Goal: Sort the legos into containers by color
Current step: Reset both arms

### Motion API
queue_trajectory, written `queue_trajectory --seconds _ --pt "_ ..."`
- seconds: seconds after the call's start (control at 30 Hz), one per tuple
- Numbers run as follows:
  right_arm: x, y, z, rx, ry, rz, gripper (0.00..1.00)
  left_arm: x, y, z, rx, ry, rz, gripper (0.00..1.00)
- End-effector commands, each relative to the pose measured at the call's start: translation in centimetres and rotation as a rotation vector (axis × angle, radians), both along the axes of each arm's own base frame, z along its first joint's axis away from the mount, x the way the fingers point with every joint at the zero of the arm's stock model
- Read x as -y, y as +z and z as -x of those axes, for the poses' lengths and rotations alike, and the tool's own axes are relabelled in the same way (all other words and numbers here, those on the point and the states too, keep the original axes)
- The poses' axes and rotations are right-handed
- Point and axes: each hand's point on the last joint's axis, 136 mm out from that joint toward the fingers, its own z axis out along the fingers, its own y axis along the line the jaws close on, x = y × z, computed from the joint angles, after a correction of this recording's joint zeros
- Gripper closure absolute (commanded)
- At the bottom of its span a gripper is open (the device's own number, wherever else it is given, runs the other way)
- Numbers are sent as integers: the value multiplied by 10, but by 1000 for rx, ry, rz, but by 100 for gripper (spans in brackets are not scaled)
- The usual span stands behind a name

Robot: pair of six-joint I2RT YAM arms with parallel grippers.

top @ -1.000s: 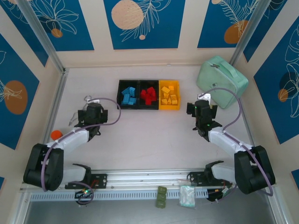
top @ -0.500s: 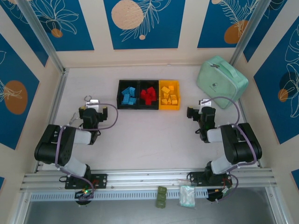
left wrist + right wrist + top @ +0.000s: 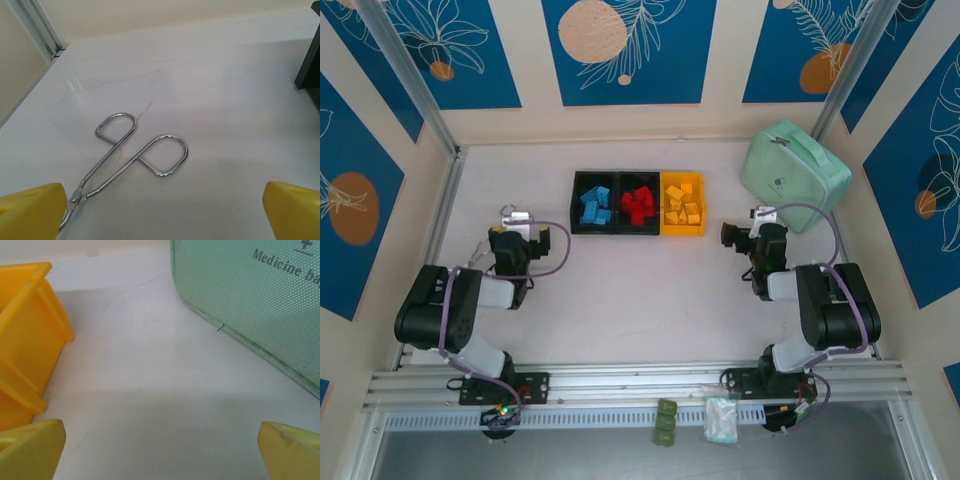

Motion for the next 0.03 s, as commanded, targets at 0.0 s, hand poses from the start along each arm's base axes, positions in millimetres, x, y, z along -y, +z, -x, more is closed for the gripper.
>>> queue_trajectory --seconds 0.0 --pt "-8 15 -7 50 36 -15 1 9 6 -1 36 -53 2 1"
